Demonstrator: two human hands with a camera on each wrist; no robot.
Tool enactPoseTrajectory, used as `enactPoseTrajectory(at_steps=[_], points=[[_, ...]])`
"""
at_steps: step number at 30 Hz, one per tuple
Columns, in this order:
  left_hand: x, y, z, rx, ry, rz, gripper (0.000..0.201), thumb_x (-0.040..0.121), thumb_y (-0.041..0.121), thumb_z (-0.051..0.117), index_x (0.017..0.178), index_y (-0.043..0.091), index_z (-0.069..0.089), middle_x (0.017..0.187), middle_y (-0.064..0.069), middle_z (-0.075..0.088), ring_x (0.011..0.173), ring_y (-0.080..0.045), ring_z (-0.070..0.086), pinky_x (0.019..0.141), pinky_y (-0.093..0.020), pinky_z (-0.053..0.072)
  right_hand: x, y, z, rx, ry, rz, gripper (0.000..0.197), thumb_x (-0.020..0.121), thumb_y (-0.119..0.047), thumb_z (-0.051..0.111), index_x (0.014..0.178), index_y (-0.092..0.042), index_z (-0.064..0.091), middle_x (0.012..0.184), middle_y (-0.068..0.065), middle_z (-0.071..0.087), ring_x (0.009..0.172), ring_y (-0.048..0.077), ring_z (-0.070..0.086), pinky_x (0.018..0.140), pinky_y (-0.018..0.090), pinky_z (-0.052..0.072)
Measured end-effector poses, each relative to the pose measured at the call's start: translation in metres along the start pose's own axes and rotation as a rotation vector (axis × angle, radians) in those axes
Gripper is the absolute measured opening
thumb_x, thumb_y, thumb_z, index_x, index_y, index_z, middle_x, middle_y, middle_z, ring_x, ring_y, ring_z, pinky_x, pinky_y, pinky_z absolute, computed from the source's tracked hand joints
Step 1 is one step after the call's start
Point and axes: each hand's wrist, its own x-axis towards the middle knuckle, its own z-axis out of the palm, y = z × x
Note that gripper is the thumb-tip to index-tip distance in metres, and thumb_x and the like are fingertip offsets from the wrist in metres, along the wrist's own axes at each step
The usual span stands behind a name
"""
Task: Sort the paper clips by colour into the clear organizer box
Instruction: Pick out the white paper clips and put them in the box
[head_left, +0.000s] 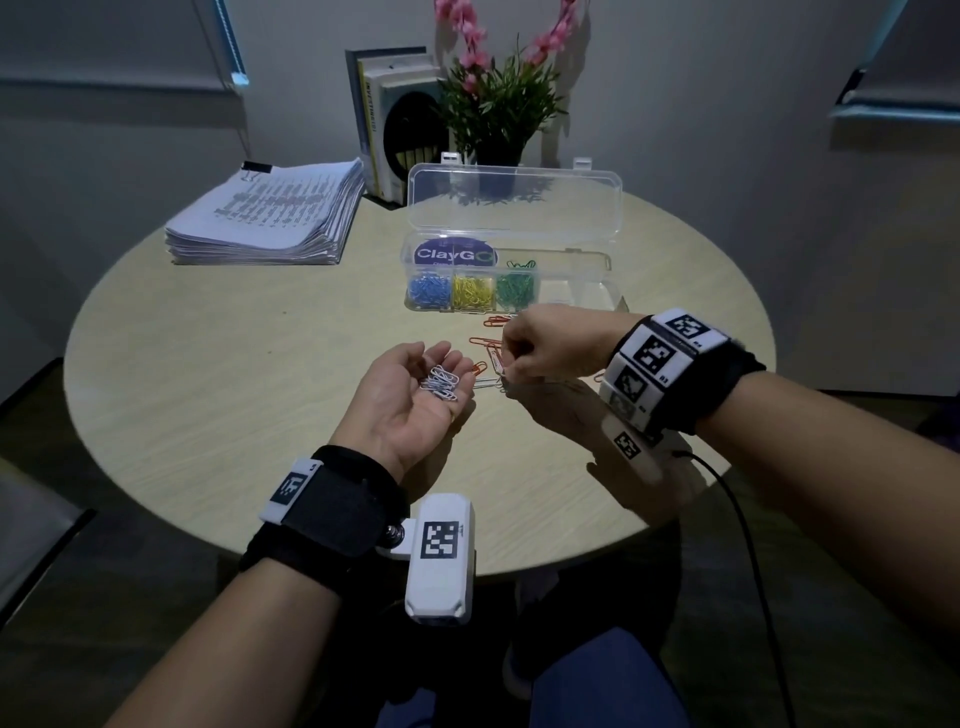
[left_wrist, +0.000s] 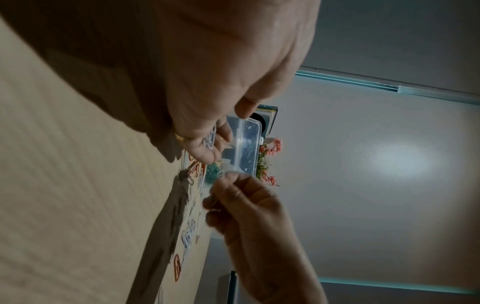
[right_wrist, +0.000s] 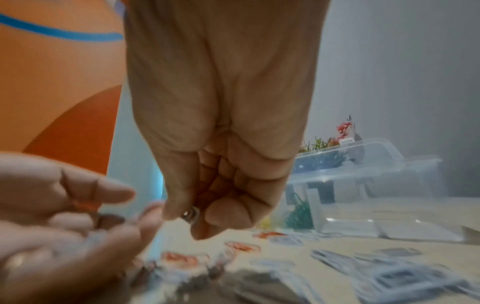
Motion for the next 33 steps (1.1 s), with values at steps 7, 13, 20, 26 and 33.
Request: enactPoseTrajectory(at_steps=[7, 13, 20, 26, 33], points=[[-0.002, -0.016, 0.006, -0.027, -0.070, -0.069, 0.043, 0.103, 0.023, 0.026, 0.094, -0.006, 0.056, 0.094, -0.023, 0.060, 0.089, -0.029, 0.058, 0.088, -0.039, 0.042, 0.000, -0.017, -0.020, 0.386, 0.038, -0.101, 0.013, 0.086, -0.005, 0.067, 0.100, -0.004, 0.067, 0.084, 0.010, 0.070, 0.070, 0.016, 0.068, 0.067, 0.024, 0.059], [-0.001, -0.015, 0.004, -0.050, -0.047, -0.086, 0.042, 0.103, 0.021, 0.025, 0.095, -0.005, 0.056, 0.095, -0.019, 0.058, 0.103, -0.027, 0.054, 0.092, -0.038, 0.042, -0.006, 0.002, -0.026, 0.200, 0.075, 0.060, 0.017, 0.087, 0.000, 0.063, 0.102, -0.003, 0.070, 0.080, 0.006, 0.068, 0.063, 0.012, 0.064, 0.059, 0.020, 0.057], [-0.001, -0.021, 0.005, -0.030, -0.045, -0.087, 0.039, 0.103, 0.021, 0.027, 0.096, -0.004, 0.057, 0.096, -0.018, 0.059, 0.093, -0.027, 0.057, 0.092, -0.037, 0.043, -0.006, 0.019, -0.003, -0.062, -0.010, 0.165, 0.021, 0.074, -0.022, 0.080, 0.092, -0.016, 0.073, 0.085, -0.002, 0.070, 0.071, 0.010, 0.060, 0.065, 0.026, 0.052], [-0.001, -0.021, 0.006, -0.011, -0.038, -0.076, 0.038, 0.102, 0.021, 0.029, 0.096, -0.003, 0.058, 0.096, -0.018, 0.060, 0.093, -0.026, 0.058, 0.094, -0.037, 0.043, -0.003, 0.018, 0.005, -0.159, -0.024, 0.136, 0.017, 0.086, -0.020, 0.068, 0.100, -0.012, 0.072, 0.098, 0.003, 0.070, 0.081, 0.016, 0.058, 0.067, 0.025, 0.046], [0.001, -0.021, 0.012, 0.017, -0.027, -0.074, 0.036, 0.101, 0.020, 0.031, 0.096, -0.003, 0.058, 0.096, -0.017, 0.059, 0.110, -0.026, 0.054, 0.096, -0.036, 0.040, -0.004, 0.015, -0.001, -0.145, 0.010, 0.104, 0.018, 0.087, -0.014, 0.062, 0.099, -0.004, 0.070, 0.085, 0.006, 0.066, 0.074, 0.019, 0.057, 0.059, 0.020, 0.041]])
